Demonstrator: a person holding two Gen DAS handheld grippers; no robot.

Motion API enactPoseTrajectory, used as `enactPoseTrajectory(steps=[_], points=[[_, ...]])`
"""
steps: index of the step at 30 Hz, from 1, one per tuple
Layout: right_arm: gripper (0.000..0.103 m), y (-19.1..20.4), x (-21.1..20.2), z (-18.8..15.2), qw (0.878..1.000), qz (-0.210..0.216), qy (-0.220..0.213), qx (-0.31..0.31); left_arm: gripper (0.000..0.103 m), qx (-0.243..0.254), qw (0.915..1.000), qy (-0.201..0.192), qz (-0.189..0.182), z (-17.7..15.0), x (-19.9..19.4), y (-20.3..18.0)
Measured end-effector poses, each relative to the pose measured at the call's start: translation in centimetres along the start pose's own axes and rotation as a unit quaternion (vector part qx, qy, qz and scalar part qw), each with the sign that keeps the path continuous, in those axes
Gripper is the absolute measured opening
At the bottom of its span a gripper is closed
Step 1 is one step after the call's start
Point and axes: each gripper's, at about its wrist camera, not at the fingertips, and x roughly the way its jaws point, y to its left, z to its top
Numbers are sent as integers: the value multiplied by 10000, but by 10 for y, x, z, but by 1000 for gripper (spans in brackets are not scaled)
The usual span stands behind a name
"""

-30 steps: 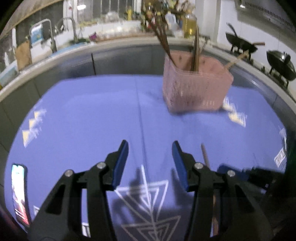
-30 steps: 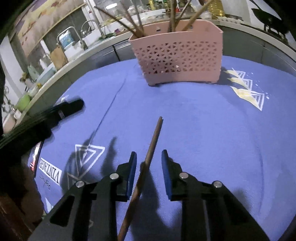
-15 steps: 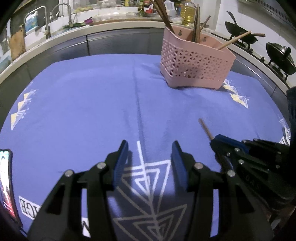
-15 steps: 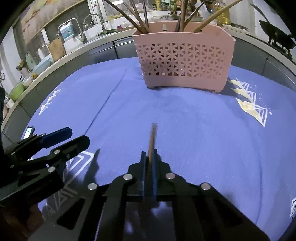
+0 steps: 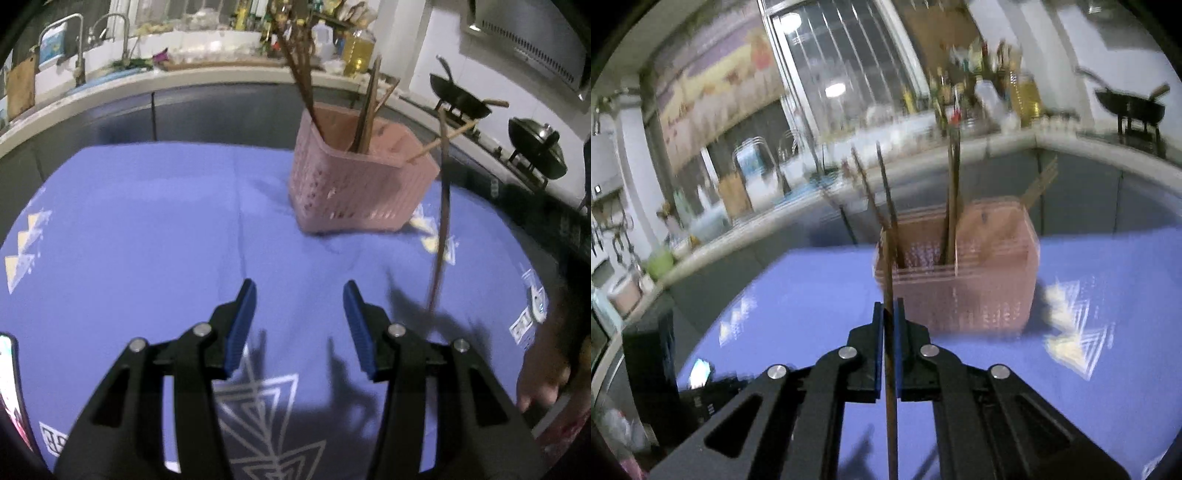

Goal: Organize utensils
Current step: 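Lift the held chopstick and lower it into the pink basket, then open the right tool and pull both tools back from the basket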

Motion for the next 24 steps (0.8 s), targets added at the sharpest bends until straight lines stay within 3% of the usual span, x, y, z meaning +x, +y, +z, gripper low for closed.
enactPoseTrajectory(steps=[6, 15, 19, 24], points=[[5, 11, -11, 66, 9960, 122, -869, -177, 47, -4, 9990, -440, 10, 31, -21, 2], [4, 19, -2, 146, 9891, -72, -1328, -629, 53, -374, 9966, -732, 86, 49, -32, 32], [0, 15, 14, 151, 9891, -224, -1273, -705, 53, -479, 9968, -639, 77, 49, -22, 43], [0, 2, 36, 123, 9916, -356, -1052, -660, 53, -558, 9974, -458, 79, 42, -8, 50]])
